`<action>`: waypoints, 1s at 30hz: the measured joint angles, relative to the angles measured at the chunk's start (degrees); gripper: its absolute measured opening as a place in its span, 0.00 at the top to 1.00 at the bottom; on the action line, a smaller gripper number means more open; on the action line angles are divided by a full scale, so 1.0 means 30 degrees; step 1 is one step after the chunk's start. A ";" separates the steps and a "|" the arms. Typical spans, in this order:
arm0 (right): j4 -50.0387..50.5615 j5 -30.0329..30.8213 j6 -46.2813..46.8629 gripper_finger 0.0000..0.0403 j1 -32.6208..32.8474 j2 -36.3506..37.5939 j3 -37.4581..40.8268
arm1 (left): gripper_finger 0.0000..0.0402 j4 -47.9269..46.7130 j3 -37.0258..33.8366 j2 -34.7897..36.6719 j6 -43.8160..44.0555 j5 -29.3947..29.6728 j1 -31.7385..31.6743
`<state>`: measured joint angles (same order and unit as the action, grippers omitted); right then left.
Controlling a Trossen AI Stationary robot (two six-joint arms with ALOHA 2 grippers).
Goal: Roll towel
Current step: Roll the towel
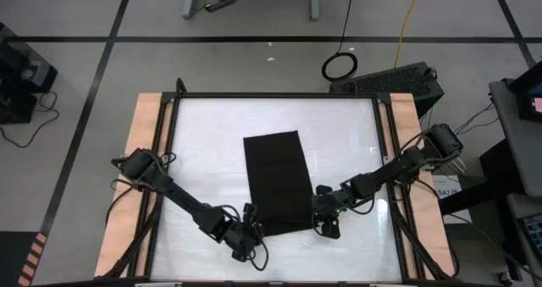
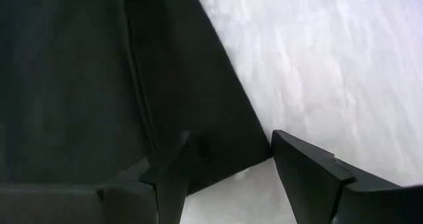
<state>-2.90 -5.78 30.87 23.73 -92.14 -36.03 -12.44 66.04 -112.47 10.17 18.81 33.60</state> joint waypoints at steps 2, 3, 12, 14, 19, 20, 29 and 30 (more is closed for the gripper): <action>-0.0014 0.0007 0.0000 1.00 0.0000 0.0000 0.0000 | 0.46 0.0086 0.0035 -0.0270 0.0170 0.0064 -0.0068; -0.0021 0.0007 0.0000 1.00 0.0000 0.0000 0.0000 | 0.46 0.0122 0.0063 -0.0401 0.0448 0.0065 -0.0130; -0.0072 -0.0007 0.0000 1.00 0.0000 0.0000 0.0015 | 0.66 0.0137 0.0095 -0.0782 0.0869 0.0485 -0.0331; -0.0078 -0.0028 -0.0111 1.00 -0.0007 0.0000 0.0015 | 0.74 0.0120 0.0092 -0.0802 0.0799 0.0632 -0.0356; -0.0072 -0.0051 -0.0992 0.98 0.0000 0.0000 0.0015 | 0.94 -0.0212 0.0058 -0.0851 0.0352 0.1049 -0.0437; 0.0003 -0.0044 -0.1456 0.96 0.0000 0.0055 0.0015 | 0.97 -0.0370 0.0058 -0.0851 0.0311 0.1106 -0.0440; 0.2891 0.0956 -0.7879 0.61 0.0676 0.2320 0.0043 | 0.99 -0.0802 0.0033 -0.0844 0.1002 0.1229 -0.0830; 0.2910 0.1319 -0.8411 0.57 0.0779 0.2629 0.0044 | 0.99 -0.0724 0.0022 -0.0844 0.1014 0.1163 -0.0851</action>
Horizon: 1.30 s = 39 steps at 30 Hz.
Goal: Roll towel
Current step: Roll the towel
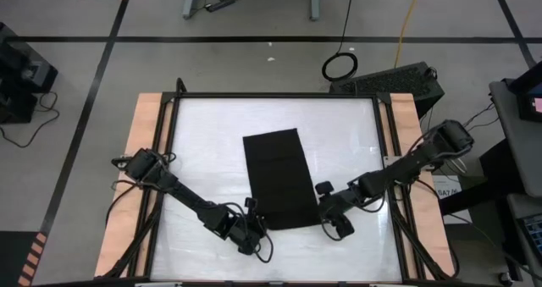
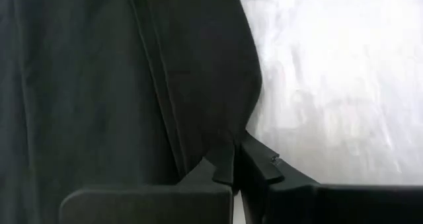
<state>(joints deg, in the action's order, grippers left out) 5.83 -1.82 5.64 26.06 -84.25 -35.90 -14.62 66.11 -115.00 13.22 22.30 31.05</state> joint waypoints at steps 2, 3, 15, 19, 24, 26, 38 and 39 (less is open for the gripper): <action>-0.0177 0.0629 -0.0636 0.51 0.0130 0.0701 0.0000 | 0.99 0.0074 -0.0015 0.0009 0.0212 -0.0299 -0.0055; -0.0273 0.0681 -0.0857 0.50 0.0162 0.1092 0.0000 | 0.99 0.0069 -0.0015 0.0015 0.0472 -0.0489 -0.0105; -0.1343 0.2873 -0.1322 0.53 0.2740 0.2221 -0.0021 | 0.99 0.0453 -0.0036 0.0015 0.3821 -0.2080 -0.0190; -0.2231 0.3679 -0.1621 0.53 0.3455 0.0740 -0.0022 | 0.99 0.0803 -0.0036 0.0015 0.3999 -0.2283 -0.0183; -0.2771 0.4978 -0.1611 0.52 0.3942 -0.1618 -0.0022 | 0.99 0.0883 -0.0036 0.0015 0.4006 -0.2609 -0.0273; -0.2623 0.6558 -0.1534 0.51 0.4089 -0.2137 -0.0022 | 0.98 0.0890 -0.0036 0.0015 0.3999 -0.2810 -0.0293; -0.2340 0.8123 -0.1842 0.53 0.3972 -0.2787 -0.0051 | 0.98 0.0920 -0.0015 0.0015 0.3999 -0.3225 -0.0509; -0.2342 0.8123 -0.1533 0.54 0.3970 -0.2928 -0.0078 | 0.98 0.0916 -0.0015 0.0015 0.3999 -0.3240 -0.0518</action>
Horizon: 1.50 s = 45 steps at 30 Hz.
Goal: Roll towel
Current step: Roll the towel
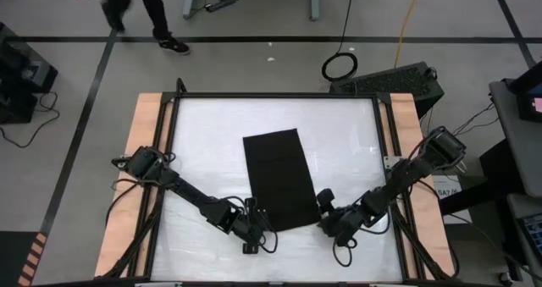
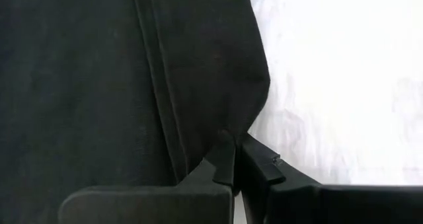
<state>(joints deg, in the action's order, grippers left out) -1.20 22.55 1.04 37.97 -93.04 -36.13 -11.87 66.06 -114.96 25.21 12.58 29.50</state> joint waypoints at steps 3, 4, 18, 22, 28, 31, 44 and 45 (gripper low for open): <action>0.0173 -0.0033 0.1401 0.63 -0.0010 -0.0477 -0.0024 | 0.98 -0.0019 0.0000 0.0000 0.0024 0.0007 0.0007; 0.0263 -0.0173 0.1983 0.67 0.0001 -0.0531 -0.0031 | 0.98 -0.0020 0.0000 0.0000 0.0177 -0.0005 0.0007; 0.0916 -0.7394 0.7307 0.99 -0.1223 0.0911 0.0012 | 0.98 -0.0073 -0.0022 0.0919 0.3233 -0.2055 0.0182; 0.0259 -1.0226 0.9114 1.00 -0.2092 0.1602 0.0020 | 0.98 -0.0041 -0.0015 0.1035 0.5336 -0.3573 0.0182; -0.1210 -1.3700 1.1933 1.00 -0.3988 0.1895 0.0034 | 0.98 -0.0090 -0.0007 0.1056 0.8259 -0.5408 0.0180; -0.1466 -1.5147 1.3327 1.00 -0.5094 0.1895 0.0049 | 0.98 0.0135 -0.0022 0.1056 0.8989 -0.6259 0.0082; -0.1260 -1.8658 1.6587 1.00 -0.6927 0.1007 0.0071 | 0.98 0.0309 -0.0022 0.1095 0.9885 -0.6900 -0.0666; -0.1395 -1.8676 1.6631 1.00 -0.6924 0.0725 0.0066 | 0.98 0.0263 -0.0022 0.1100 0.9849 -0.6882 -0.0708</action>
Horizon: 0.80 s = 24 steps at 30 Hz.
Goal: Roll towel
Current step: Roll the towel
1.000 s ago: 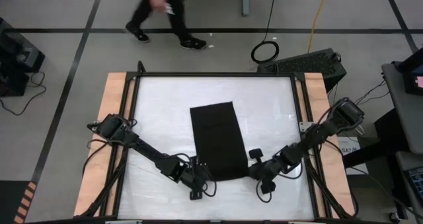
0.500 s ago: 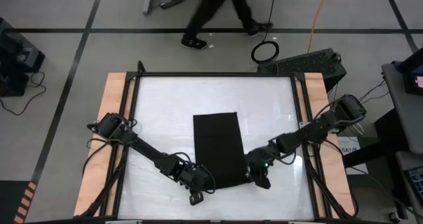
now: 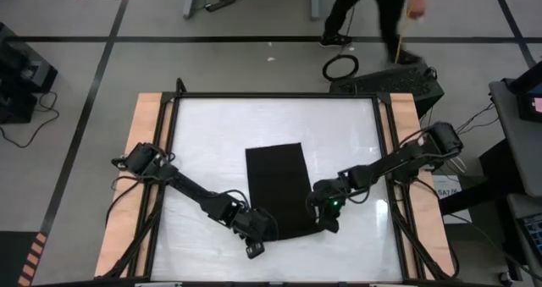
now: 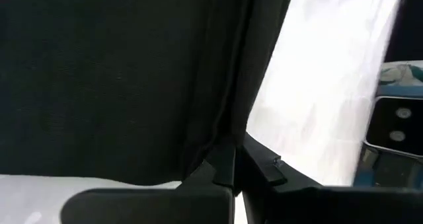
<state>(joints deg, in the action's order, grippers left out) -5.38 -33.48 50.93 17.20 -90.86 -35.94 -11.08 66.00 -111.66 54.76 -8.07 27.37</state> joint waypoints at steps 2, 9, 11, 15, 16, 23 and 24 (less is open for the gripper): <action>-0.0032 -0.0004 0.0092 1.00 0.0018 -0.0611 -0.0002 | 0.98 0.0175 -0.0015 -0.0007 -0.0006 0.0056 -0.0029; -0.0628 -0.0046 0.0410 0.99 0.0004 -0.1827 -0.0039 | 0.98 0.0905 -0.0015 0.0000 0.0161 -0.0008 -0.0115; -0.0836 -0.0053 0.0442 0.99 -0.0089 -0.1773 -0.0009 | 0.98 0.0893 -0.0015 0.0000 0.0442 -0.0096 -0.0115; -0.1099 -0.0019 0.0159 0.99 -0.0382 -0.1366 0.0027 | 0.98 0.0899 -0.0015 0.0000 0.0616 -0.0170 -0.0105; -0.1141 -0.0012 0.0162 0.99 -0.0467 -0.1298 0.0021 | 0.98 0.0900 -0.0015 0.0000 0.0622 -0.0178 -0.0098; -0.1069 0.0025 0.0319 0.99 -0.0593 -0.1242 0.0027 | 0.86 0.1011 -0.0015 0.0000 0.0569 -0.0293 0.0182; -0.1079 0.0025 0.0332 0.99 -0.0593 -0.1242 0.0024 | 0.81 0.1013 -0.0015 0.0000 0.0575 -0.0360 0.0229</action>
<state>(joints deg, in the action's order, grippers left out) -8.62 -33.41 51.93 15.42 -94.59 -35.87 -8.04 65.95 -111.66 56.48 -9.15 28.06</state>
